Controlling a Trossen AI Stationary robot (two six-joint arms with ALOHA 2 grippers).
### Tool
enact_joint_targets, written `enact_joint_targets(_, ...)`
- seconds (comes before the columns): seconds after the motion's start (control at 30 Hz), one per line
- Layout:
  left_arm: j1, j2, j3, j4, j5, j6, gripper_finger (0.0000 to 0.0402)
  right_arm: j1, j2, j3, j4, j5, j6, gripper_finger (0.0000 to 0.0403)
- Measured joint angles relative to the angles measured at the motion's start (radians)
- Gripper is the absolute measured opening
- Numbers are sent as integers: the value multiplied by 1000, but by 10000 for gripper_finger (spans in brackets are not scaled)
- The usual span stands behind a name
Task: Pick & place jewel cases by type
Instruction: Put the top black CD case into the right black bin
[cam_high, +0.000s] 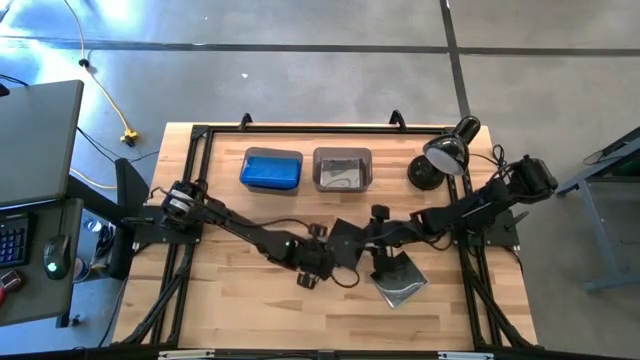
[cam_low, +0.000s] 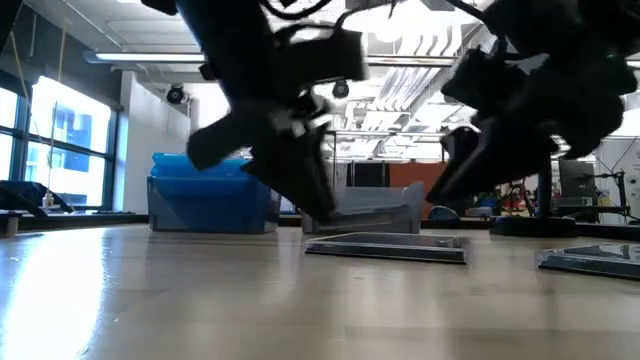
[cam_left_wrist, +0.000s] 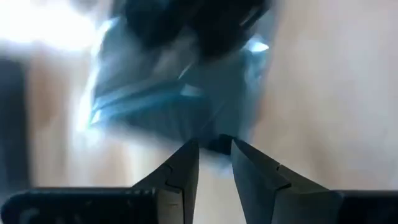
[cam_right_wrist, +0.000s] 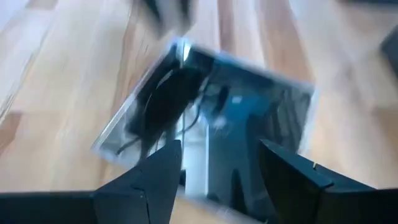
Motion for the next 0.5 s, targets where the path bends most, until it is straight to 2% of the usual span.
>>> enact_joint_targets(0.07, 18, -9, -3, -55, -38, -57, 90, 26, 0, 0, -53, 1, 49, 208)
enact_joint_targets(0.17, 64, -9, -1, -83, 7, -95, 90, 76, 0, 2, -128, 21, 103, 208)
enact_joint_targets(0.37, 176, -9, -3, -32, 261, -87, 90, 153, 3, 63, -391, 150, 198, 208)
enact_joint_targets(0.5, 249, -9, -1, -1, 401, -204, 90, 134, 4, 66, -435, 167, 282, 208)
